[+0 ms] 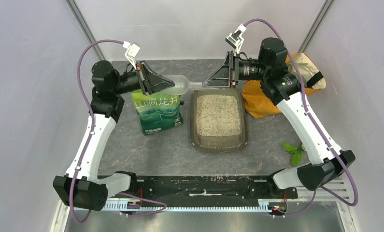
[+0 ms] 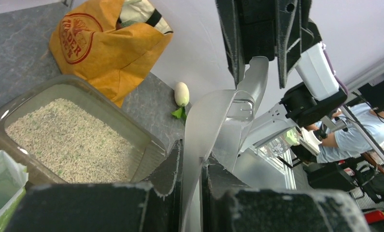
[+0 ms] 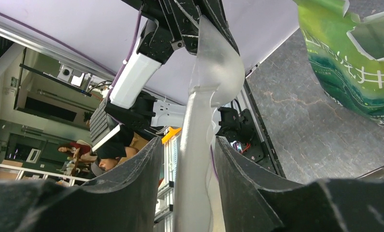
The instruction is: Fill the litter box with clean litter
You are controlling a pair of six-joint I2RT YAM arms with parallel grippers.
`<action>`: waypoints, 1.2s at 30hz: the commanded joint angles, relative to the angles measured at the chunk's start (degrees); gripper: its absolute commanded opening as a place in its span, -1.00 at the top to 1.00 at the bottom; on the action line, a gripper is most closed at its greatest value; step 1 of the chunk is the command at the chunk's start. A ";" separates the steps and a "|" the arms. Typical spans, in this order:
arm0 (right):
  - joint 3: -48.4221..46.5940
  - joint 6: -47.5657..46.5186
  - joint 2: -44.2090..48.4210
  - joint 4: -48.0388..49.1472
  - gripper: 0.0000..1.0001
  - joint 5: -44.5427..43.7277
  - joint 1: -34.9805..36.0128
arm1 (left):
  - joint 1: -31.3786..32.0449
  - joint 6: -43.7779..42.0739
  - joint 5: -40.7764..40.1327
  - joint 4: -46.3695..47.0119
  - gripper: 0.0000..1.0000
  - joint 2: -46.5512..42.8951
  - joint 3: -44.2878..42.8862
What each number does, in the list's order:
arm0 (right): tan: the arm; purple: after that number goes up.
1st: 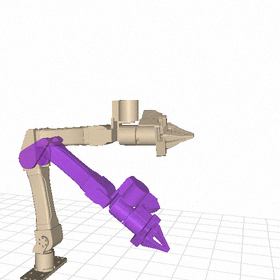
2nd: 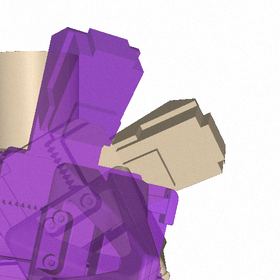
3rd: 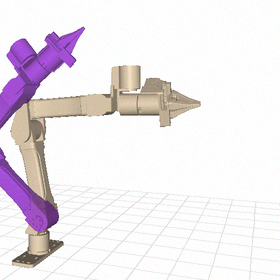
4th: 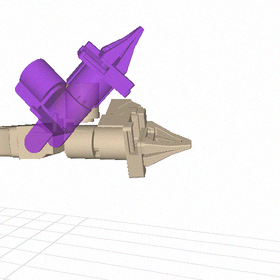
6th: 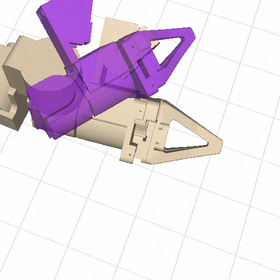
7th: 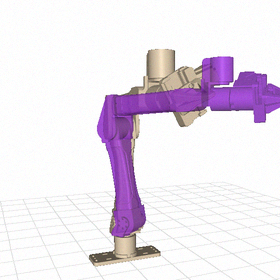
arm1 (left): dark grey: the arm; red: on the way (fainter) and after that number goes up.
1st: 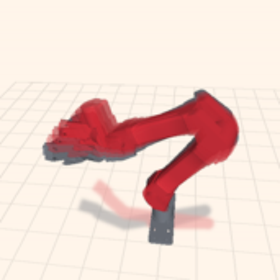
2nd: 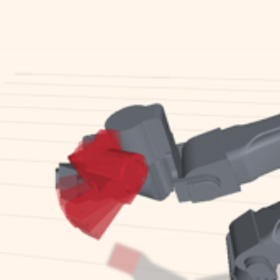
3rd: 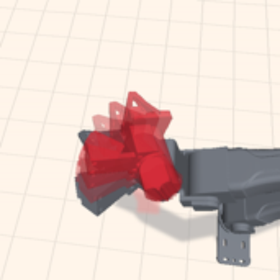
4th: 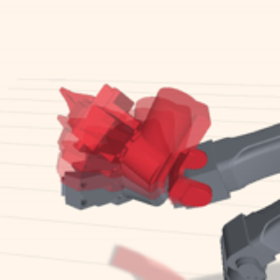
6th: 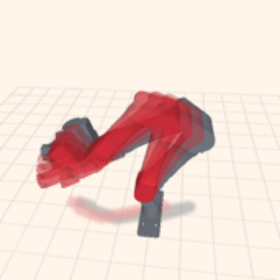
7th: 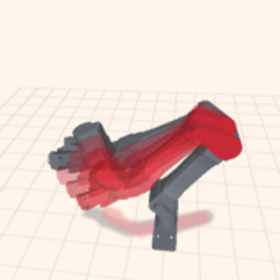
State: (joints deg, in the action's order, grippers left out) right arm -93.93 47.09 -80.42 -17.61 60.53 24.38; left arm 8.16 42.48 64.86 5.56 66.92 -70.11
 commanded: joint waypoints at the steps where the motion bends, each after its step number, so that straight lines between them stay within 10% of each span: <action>1: -1.16 -0.08 0.52 -0.09 -0.01 -0.12 0.30 | 0.27 -7.09 -4.03 -7.80 0.96 -0.99 -3.44; 26: -1.77 -1.65 -0.53 -2.63 0.14 -0.86 1.56 | 0.54 -7.50 -8.36 -8.98 0.96 -0.89 -3.33; 36: -2.16 -1.35 -1.08 -2.86 1.00 -1.22 1.55 | 0.54 -8.14 -8.28 -9.78 0.91 -0.86 -3.41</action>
State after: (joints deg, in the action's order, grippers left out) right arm -93.58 45.41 -81.56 -21.08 58.15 25.23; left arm 8.75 37.23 60.03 -4.23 66.57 -71.33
